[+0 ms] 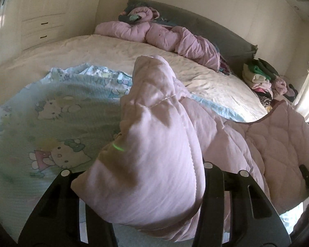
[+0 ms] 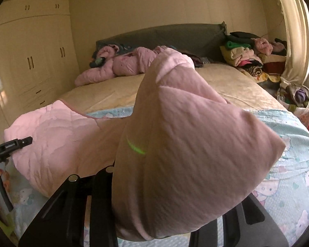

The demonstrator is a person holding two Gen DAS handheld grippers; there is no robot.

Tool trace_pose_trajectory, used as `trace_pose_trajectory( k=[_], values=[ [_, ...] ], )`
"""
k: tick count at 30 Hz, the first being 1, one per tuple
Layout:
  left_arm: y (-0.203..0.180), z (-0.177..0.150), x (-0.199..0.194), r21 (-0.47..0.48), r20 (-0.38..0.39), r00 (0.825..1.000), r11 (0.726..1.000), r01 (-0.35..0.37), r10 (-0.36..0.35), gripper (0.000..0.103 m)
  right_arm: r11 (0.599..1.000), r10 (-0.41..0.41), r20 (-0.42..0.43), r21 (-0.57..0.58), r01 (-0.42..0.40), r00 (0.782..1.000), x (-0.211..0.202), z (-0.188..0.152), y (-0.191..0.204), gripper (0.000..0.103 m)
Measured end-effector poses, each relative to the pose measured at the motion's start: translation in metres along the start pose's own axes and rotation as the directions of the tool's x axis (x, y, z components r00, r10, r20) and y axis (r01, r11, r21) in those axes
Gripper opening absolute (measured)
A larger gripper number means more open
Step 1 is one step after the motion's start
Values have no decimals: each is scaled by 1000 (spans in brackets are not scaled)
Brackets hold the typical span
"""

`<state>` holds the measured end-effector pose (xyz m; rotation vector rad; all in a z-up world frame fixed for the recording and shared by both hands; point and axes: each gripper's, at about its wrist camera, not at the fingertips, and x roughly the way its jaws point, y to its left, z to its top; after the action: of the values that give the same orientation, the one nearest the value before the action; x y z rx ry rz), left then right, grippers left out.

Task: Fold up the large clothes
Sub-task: 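Fold the lifted bundle end over the jacket with both tools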

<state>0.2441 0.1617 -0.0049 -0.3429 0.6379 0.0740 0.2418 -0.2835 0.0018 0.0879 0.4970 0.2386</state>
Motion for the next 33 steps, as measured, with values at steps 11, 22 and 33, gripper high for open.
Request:
trace_pose_trajectory(
  k=[11,22,33],
  values=[
    [9,-16,-26,6,9,1000,1000,24,-24,38,997,21,-5,68,-21,1000,-22,-17,-18,32],
    [15,-27,-24,37,-17,1000,999,11,-10,39,967,-23,-101,251,48,995,-17,-54,-46,32],
    [16,-31,-19,49,-31,999,999,19,-18,41,856,-9,-231,501,126,973,5,-96,-80,48]
  ],
)
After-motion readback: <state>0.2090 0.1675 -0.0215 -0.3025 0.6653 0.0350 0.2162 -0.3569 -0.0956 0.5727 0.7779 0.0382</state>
